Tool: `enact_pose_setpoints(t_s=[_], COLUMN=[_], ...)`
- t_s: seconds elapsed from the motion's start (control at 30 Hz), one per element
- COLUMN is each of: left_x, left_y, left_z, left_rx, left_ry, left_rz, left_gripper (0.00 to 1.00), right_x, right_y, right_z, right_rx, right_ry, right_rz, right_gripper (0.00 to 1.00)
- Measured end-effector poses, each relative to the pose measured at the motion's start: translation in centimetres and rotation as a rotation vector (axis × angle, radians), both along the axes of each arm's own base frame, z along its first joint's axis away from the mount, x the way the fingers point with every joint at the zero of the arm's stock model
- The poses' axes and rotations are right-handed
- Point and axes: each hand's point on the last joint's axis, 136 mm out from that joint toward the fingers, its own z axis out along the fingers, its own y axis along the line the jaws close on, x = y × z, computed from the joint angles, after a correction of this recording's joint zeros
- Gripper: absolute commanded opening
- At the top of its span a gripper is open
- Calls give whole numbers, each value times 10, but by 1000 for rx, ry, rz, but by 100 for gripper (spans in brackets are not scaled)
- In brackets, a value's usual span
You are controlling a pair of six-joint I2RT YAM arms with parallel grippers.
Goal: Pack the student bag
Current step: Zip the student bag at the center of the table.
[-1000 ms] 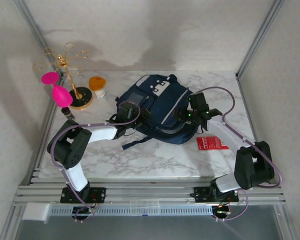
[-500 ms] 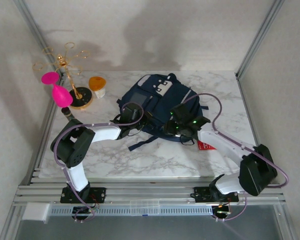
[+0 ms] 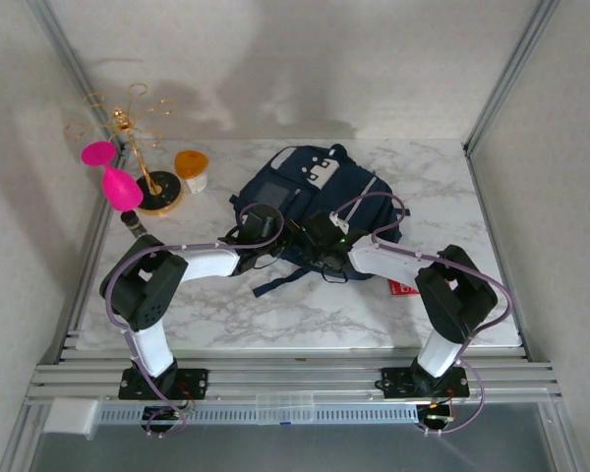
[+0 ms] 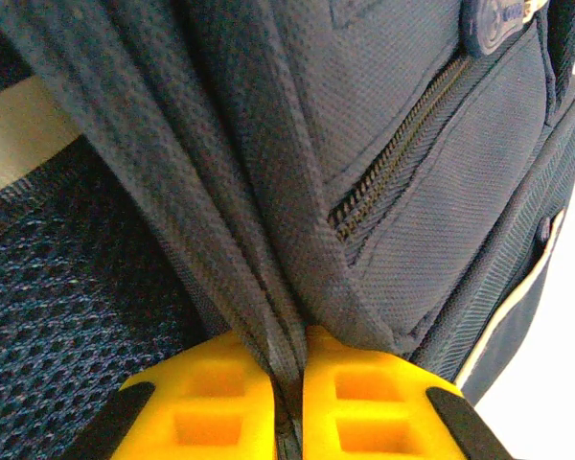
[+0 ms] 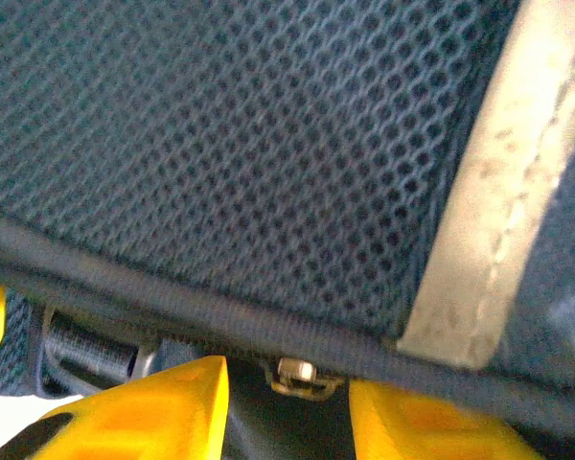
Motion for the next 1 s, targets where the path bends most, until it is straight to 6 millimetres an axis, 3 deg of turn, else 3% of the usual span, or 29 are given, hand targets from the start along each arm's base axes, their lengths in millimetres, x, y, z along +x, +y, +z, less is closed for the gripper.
enact_pose_setpoints(t_s=[0.27,0.47,0.73,1.0], left_x=[-1,-2,-5,-5], left_y=[3,4,6,9], left_z=[5,14,10,10], left_rx=[7,3,23,38], left_ry=[-6,-11,4,-2], left_rz=[10,6,2,6], left_gripper=[0,0,0,0], right_x=[9,-1,0,6], right_y=[-6,-13,-4,-5], right_z=[-3,12,-9,-14], right_rx=[-67,-48,-75,-124], right_ry=[-33,-55,-10,9], right_rz=[-74,-46,-1,9], right_gripper=[23,24,36,29])
